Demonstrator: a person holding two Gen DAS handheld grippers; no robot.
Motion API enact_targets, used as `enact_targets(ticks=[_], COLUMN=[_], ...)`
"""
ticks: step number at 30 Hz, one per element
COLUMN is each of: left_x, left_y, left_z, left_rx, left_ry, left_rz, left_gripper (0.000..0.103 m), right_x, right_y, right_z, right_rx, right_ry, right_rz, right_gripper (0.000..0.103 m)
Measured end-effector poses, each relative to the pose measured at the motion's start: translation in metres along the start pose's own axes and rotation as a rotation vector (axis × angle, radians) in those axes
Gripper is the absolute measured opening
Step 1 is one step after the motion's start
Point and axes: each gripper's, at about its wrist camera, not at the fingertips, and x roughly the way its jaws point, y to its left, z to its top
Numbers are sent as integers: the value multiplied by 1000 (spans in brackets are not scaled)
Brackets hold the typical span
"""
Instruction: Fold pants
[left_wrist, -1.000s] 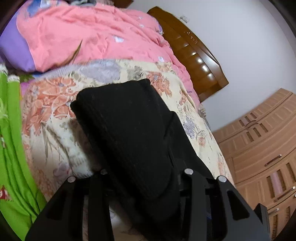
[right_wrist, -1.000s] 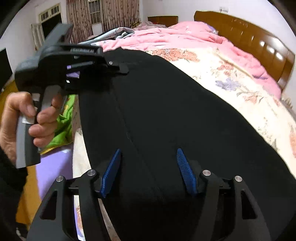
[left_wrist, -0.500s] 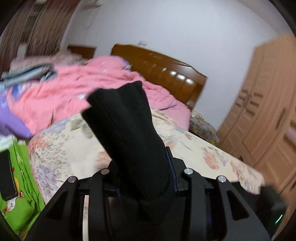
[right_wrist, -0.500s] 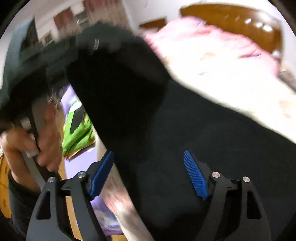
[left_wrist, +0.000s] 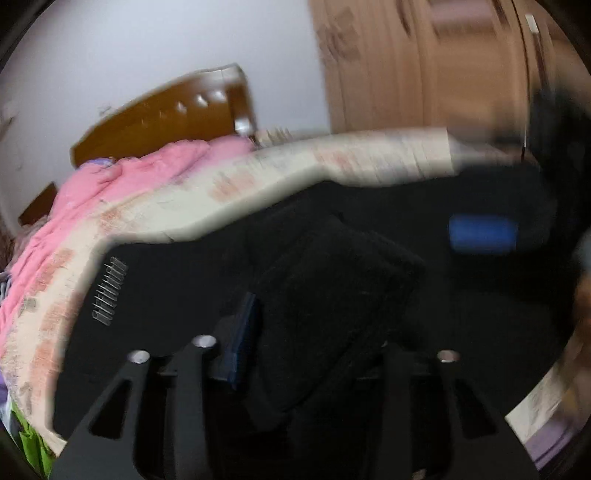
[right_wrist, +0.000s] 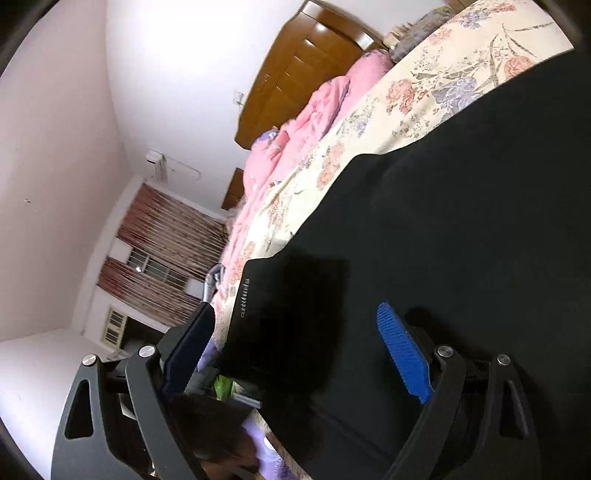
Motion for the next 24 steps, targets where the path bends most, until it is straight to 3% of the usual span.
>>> enact_targets(ticks=[1, 3, 6, 8, 11, 15, 16, 18, 20, 24], left_x=[-4, -17, -53, -71, -86, -91, -93, -97, -98, -88], left_y=[-12, -15, -2, 19, 67, 126, 134, 144, 142, 146], left_z=[-7, -14, -28, -38, -58, -93, -100, -107, -113, -118], left_rx=[47, 62, 25, -32, -160, -312, -334, -342, -320, -298], left_ry=[-30, -71, -176, -216, -212, -149, -139, -118, -95, -60], left_rz=[31, -36, -47, -25, 33, 151, 165, 182, 195, 224], left_gripper=[74, 91, 99, 101, 101, 101, 101, 101, 101, 101], right_x=[-3, -5, 14, 29, 54, 85, 92, 103, 100, 86], right_y=[1, 4, 16, 28, 45, 58, 58, 53, 53, 80], right_z=[1, 3, -7, -18, -34, -43, -43, -47, -46, -47], right_rx=[-7, -24, -61, -116, -181, -193, -179, -149, -153, -263], right_ry=[7, 24, 93, 194, 299, 339, 336, 323, 255, 134], right_rz=[-9, -26, -93, -166, -170, -168, -166, -168, -155, -127], right_gripper=[87, 87, 87, 87, 87, 87, 83, 54, 23, 19])
